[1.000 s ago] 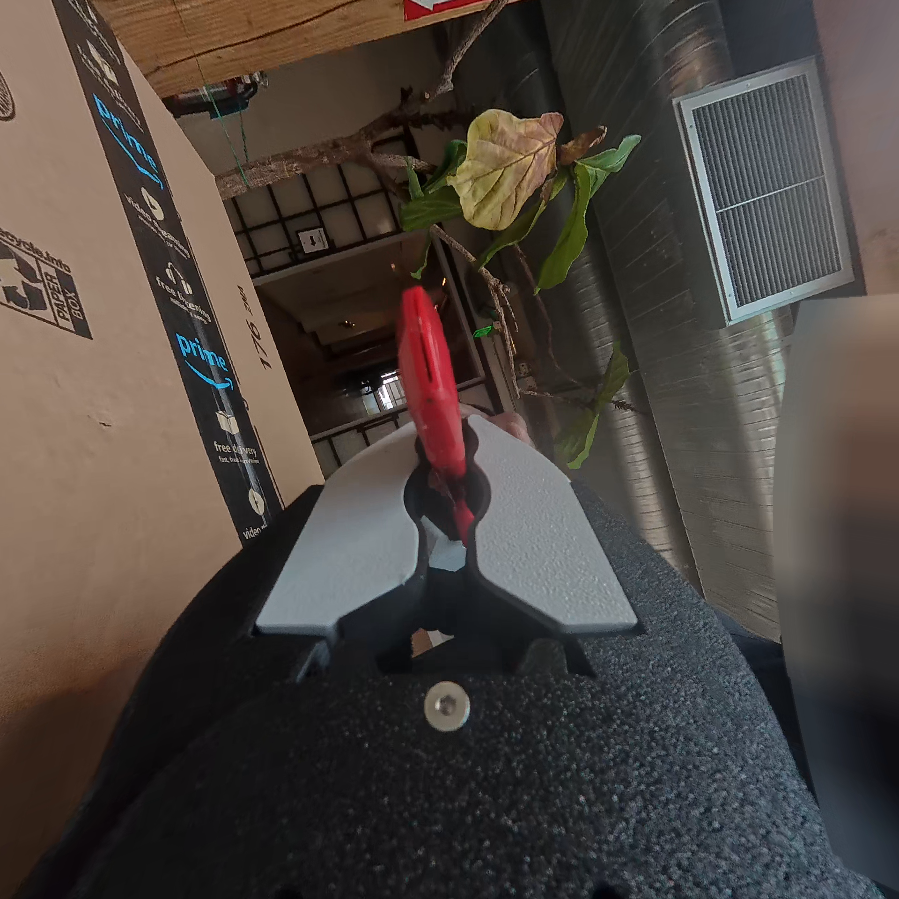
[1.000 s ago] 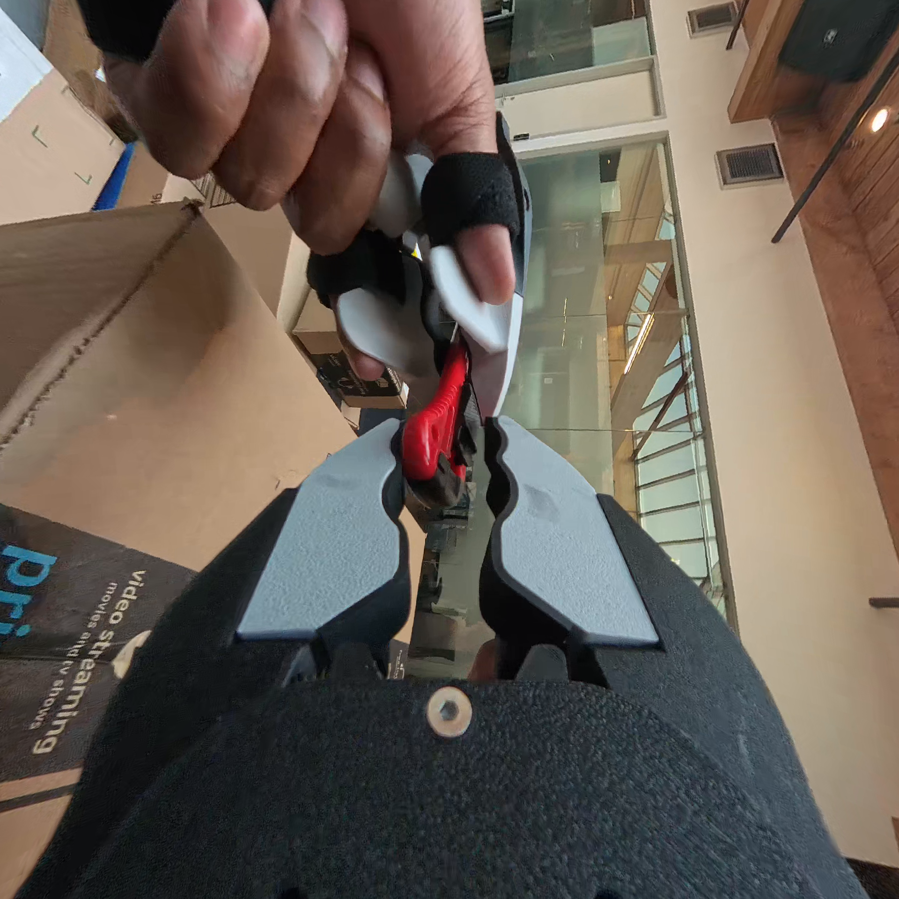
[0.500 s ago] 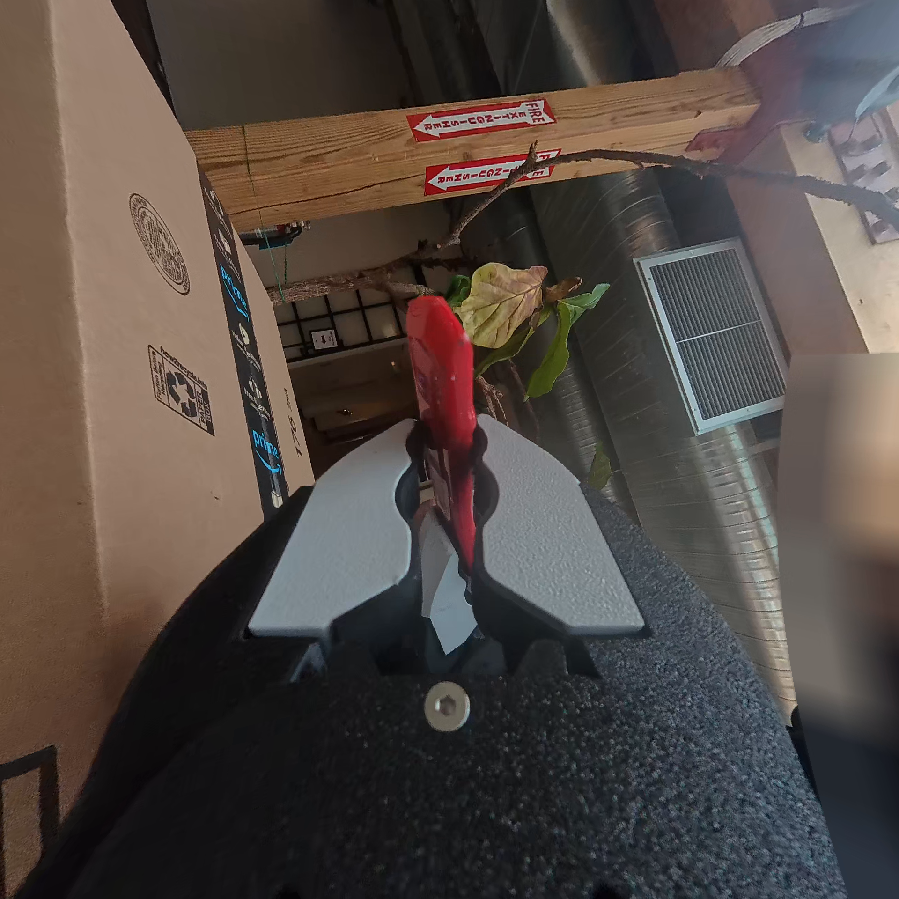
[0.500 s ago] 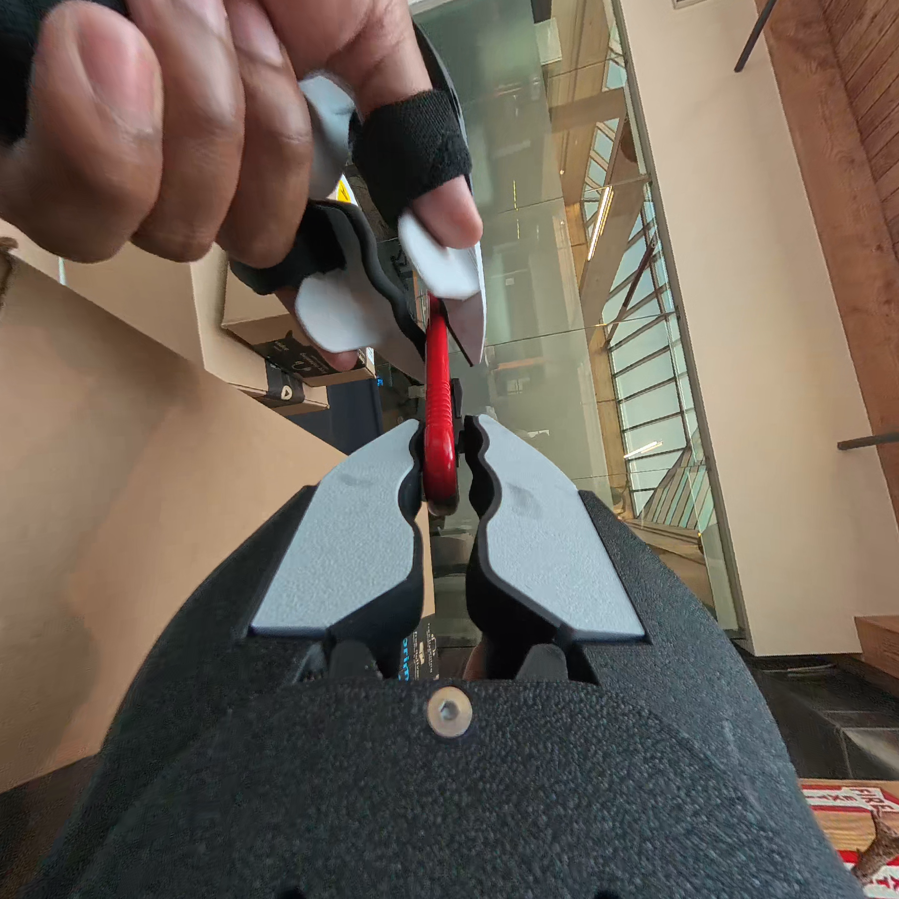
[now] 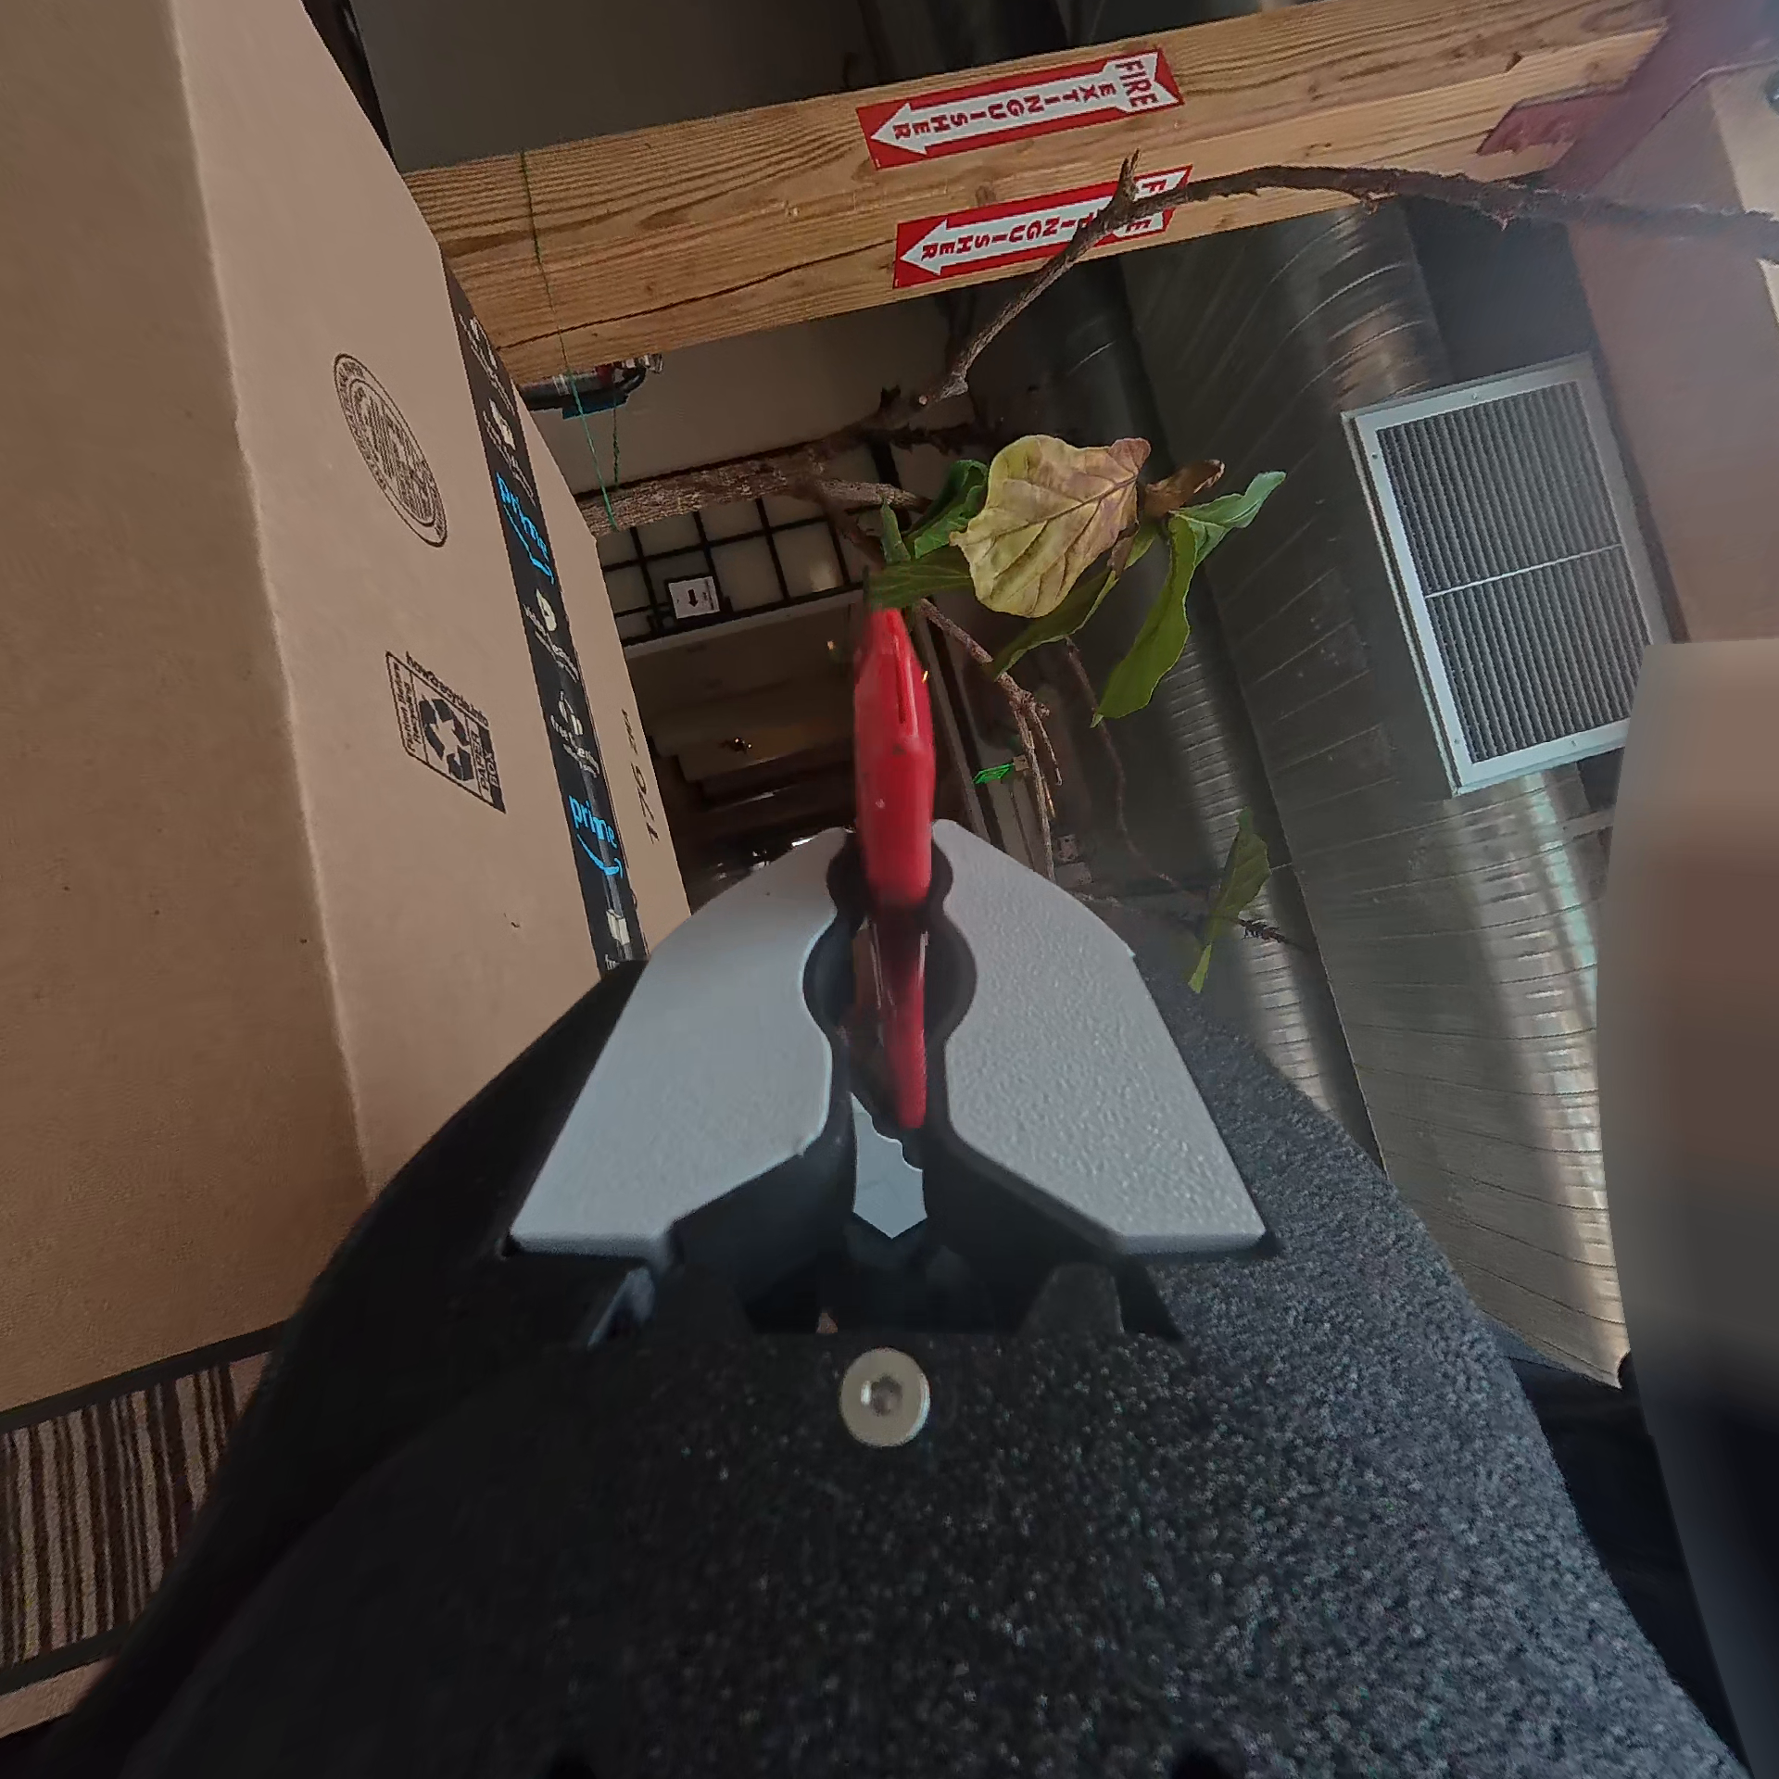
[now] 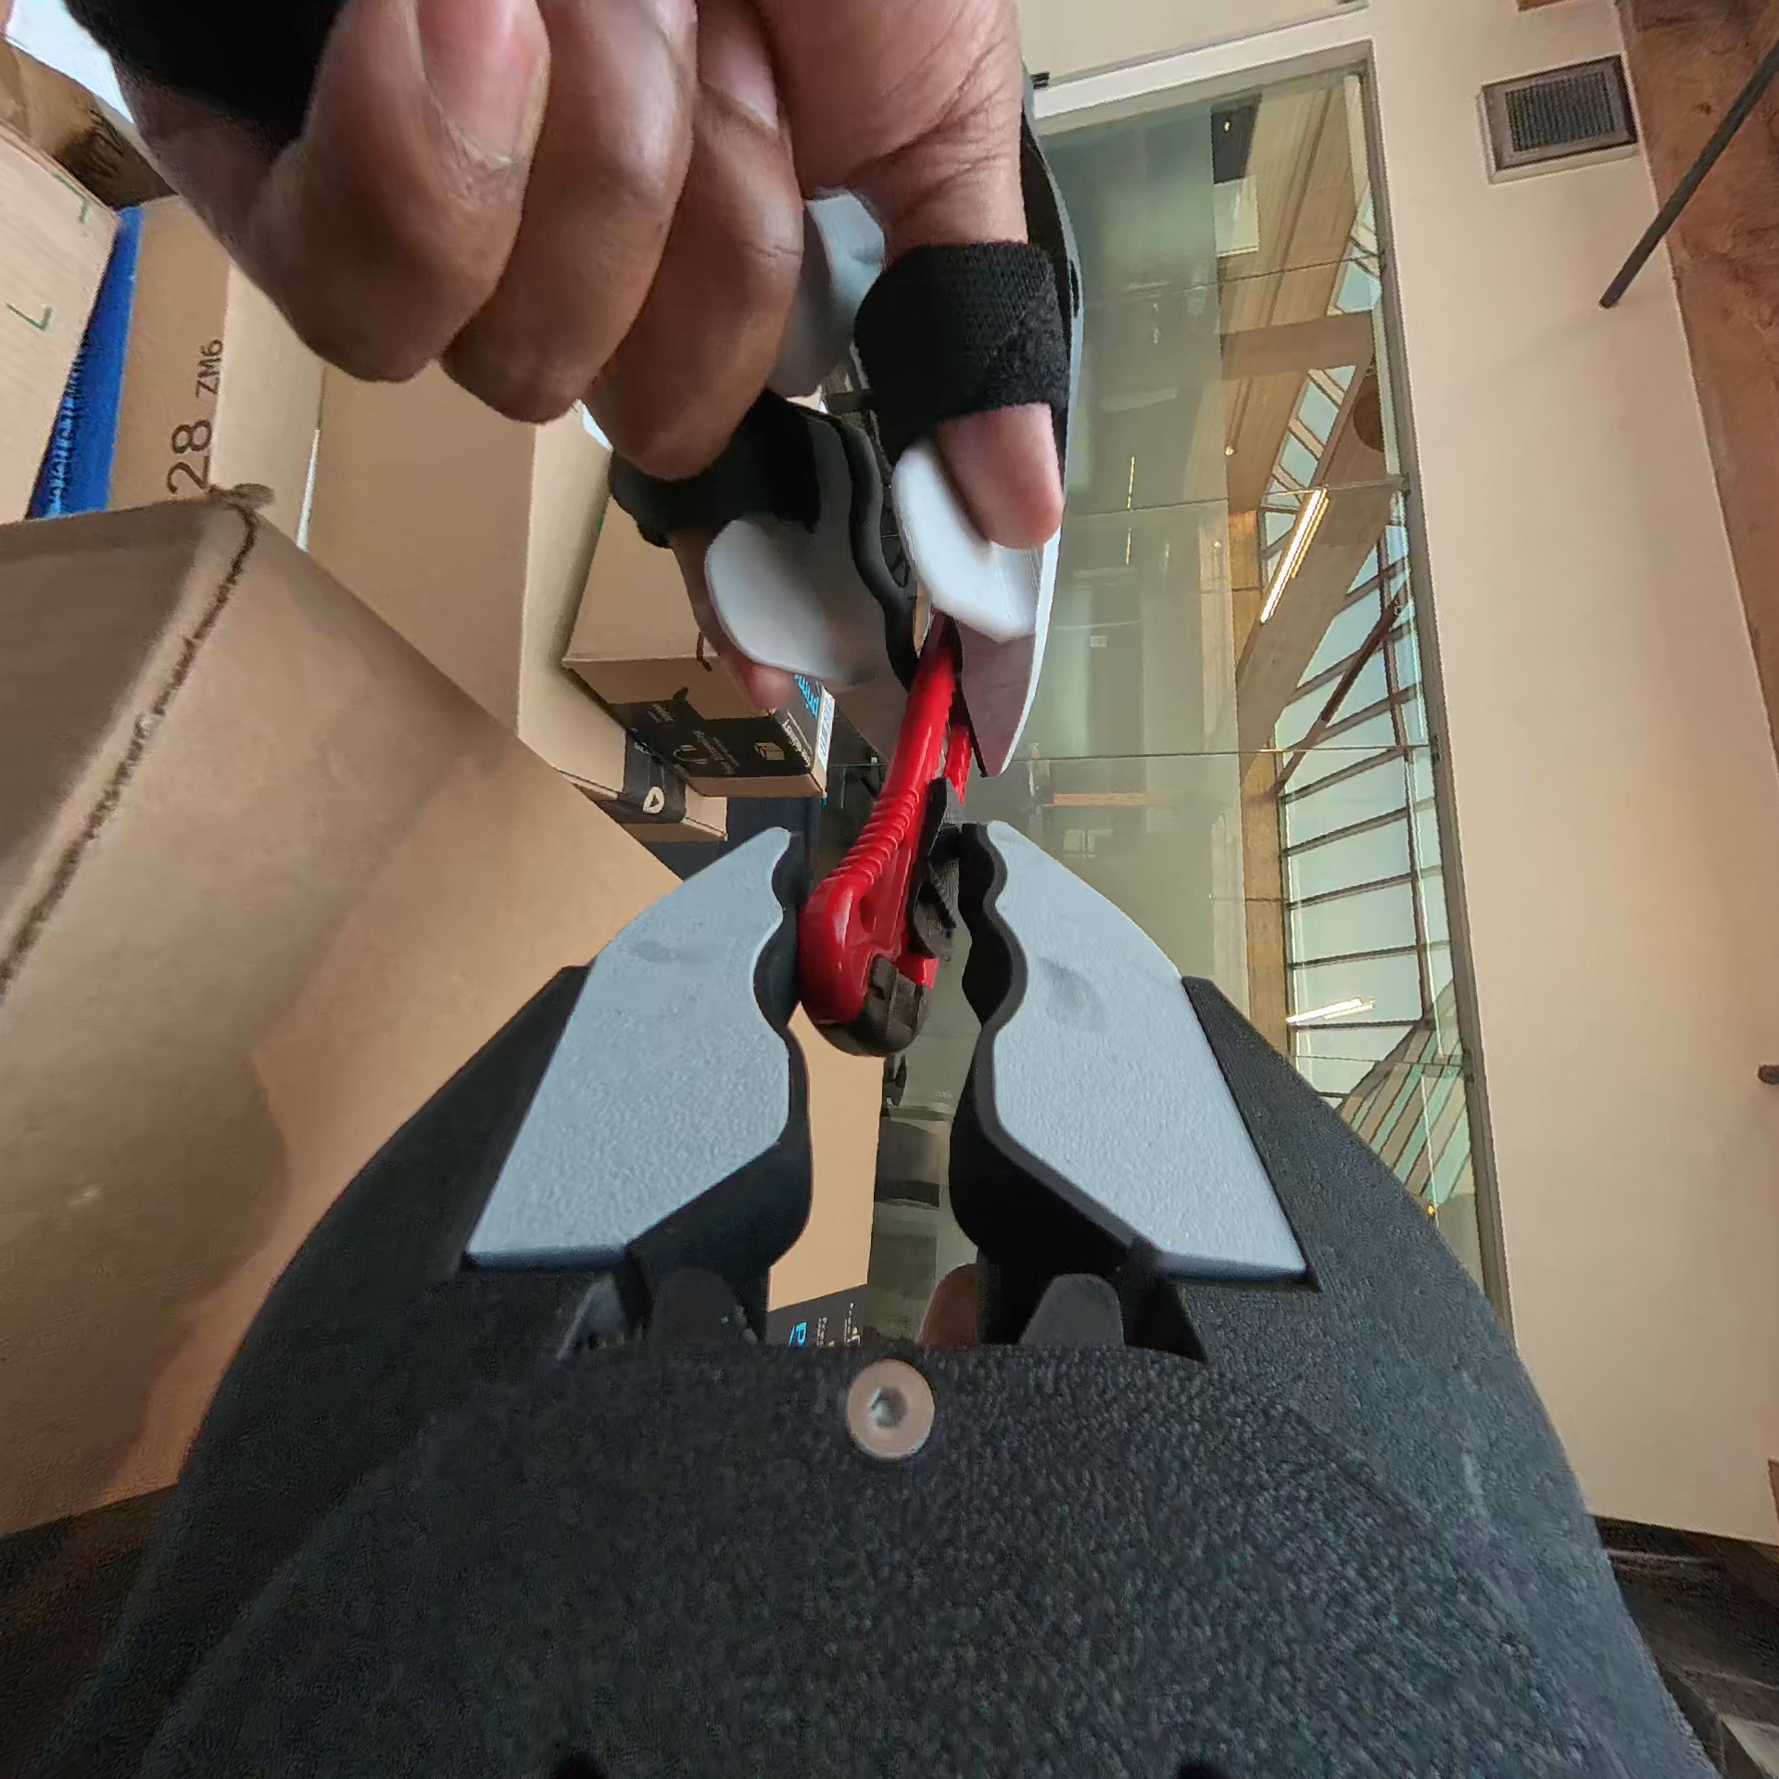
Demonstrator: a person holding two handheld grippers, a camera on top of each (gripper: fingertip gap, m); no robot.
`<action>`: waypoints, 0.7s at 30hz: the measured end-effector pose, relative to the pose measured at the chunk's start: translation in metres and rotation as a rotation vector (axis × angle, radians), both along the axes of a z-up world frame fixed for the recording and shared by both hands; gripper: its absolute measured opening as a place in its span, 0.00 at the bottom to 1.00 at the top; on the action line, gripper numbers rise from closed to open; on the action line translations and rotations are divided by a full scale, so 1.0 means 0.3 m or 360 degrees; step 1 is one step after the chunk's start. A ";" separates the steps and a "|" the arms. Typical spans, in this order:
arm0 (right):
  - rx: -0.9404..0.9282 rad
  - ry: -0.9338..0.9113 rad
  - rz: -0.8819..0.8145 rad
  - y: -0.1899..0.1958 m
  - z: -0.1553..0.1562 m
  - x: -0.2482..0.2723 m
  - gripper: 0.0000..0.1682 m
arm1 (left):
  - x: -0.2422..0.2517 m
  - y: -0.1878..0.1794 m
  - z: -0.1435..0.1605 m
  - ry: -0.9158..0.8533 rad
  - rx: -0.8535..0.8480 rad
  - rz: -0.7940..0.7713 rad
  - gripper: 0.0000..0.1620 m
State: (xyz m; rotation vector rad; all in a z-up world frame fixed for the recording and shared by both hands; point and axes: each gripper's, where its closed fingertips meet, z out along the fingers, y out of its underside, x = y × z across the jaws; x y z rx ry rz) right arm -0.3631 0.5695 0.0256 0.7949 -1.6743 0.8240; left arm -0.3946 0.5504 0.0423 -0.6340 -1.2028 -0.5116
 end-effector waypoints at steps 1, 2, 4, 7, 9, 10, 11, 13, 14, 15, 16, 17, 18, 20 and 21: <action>0.0016 -0.0007 0.0008 0.001 -0.003 0.003 0.18 | 0.003 0.001 -0.001 -0.0009 0.0000 -0.0008 0.06; 0.0036 -0.0008 0.0015 0.002 -0.006 0.004 0.18 | 0.007 0.001 -0.004 -0.0020 -0.0001 -0.0017 0.06; 0.0064 -0.0016 0.0034 0.004 -0.010 0.009 0.18 | 0.013 0.001 -0.008 -0.0038 0.0008 -0.0026 0.06; 0.0102 -0.0059 0.0067 0.005 -0.022 0.020 0.19 | 0.024 0.001 -0.018 -0.0065 0.0022 -0.0034 0.06; 0.0129 -0.0084 0.0087 0.005 -0.033 0.031 0.20 | 0.030 0.002 -0.027 -0.0078 0.0031 -0.0042 0.06; 0.0142 -0.0096 0.0095 0.004 -0.038 0.036 0.20 | 0.033 0.005 -0.032 -0.0086 0.0040 -0.0044 0.06; 0.0155 -0.0105 0.0103 0.003 -0.043 0.040 0.20 | 0.035 0.005 -0.035 -0.0093 0.0048 -0.0042 0.06; 0.0179 -0.0145 0.0126 -0.001 -0.057 0.054 0.22 | 0.039 0.005 -0.040 -0.0103 0.0045 -0.0034 0.06; 0.0186 -0.0165 0.0145 -0.005 -0.062 0.063 0.23 | 0.042 0.004 -0.042 -0.0101 0.0041 -0.0034 0.06; 0.0196 -0.0180 0.0156 -0.008 -0.068 0.069 0.23 | 0.045 0.005 -0.043 -0.0102 0.0038 -0.0033 0.06; 0.0207 -0.0186 0.0155 -0.011 -0.073 0.070 0.23 | 0.048 0.001 -0.050 -0.0110 0.0023 -0.0016 0.06; 0.0208 -0.0188 0.0148 -0.012 -0.074 0.068 0.23 | 0.047 -0.002 -0.055 -0.0114 0.0000 0.0012 0.06; 0.0182 -0.0185 0.0144 -0.011 -0.066 0.068 0.22 | 0.049 -0.004 -0.054 -0.0099 -0.0015 0.0022 0.06; 0.0113 -0.0168 0.0136 -0.002 -0.046 0.069 0.20 | 0.058 -0.005 -0.040 -0.0078 0.0019 0.0023 0.06; 0.0110 -0.0172 0.0140 0.005 -0.046 0.072 0.20 | 0.061 -0.005 -0.039 -0.0077 0.0017 0.0031 0.06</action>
